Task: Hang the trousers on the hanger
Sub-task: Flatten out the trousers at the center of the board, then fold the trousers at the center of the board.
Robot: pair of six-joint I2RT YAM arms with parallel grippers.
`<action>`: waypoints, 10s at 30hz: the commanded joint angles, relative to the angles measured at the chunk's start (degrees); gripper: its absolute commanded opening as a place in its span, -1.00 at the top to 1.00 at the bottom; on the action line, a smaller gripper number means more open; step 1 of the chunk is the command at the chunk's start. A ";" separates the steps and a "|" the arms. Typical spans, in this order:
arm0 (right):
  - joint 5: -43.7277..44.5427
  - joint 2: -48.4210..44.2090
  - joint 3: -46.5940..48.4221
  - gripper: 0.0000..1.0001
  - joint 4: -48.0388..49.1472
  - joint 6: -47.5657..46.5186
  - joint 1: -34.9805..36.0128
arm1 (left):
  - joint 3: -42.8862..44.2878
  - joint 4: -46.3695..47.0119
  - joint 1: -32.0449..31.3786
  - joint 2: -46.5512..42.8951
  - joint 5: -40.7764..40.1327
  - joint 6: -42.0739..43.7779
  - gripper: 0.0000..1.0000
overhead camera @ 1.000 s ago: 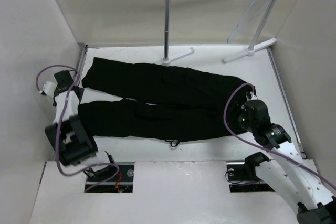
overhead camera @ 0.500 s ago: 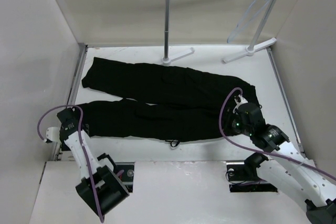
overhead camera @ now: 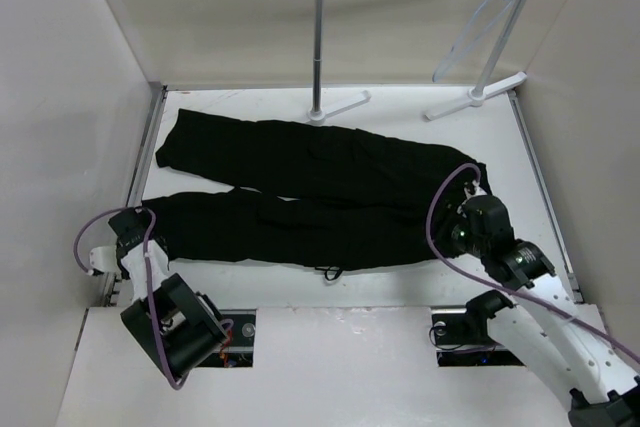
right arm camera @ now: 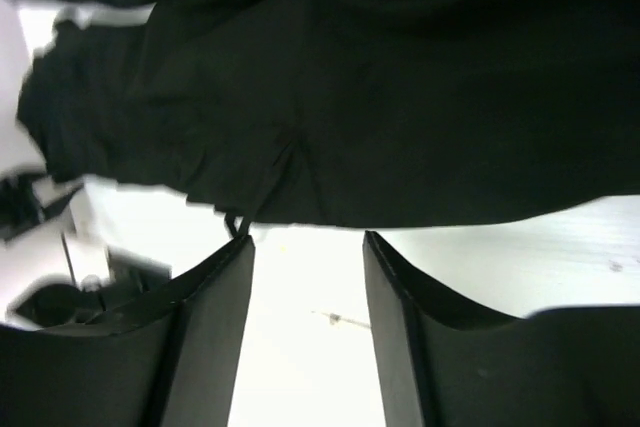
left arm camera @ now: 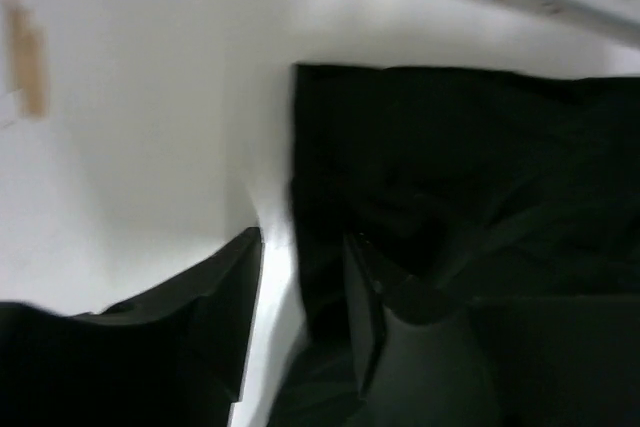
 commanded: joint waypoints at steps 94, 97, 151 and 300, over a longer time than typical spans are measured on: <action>14.43 50.01 33.79 0.82 15.84 3.80 -26.10 | 49.45 10.40 -18.88 39.54 5.39 7.09 -0.18; 11.88 44.72 26.75 0.76 17.87 3.63 -23.46 | 37.55 19.29 -15.02 34.24 12.60 3.49 -0.23; 11.35 33.73 2.47 0.91 16.12 10.75 -44.90 | 21.80 12.81 -11.93 23.61 -10.75 9.89 0.70; 10.04 63.01 52.61 0.09 21.03 -1.73 21.90 | 26.11 -1.62 -23.61 -0.94 -2.42 15.25 -0.28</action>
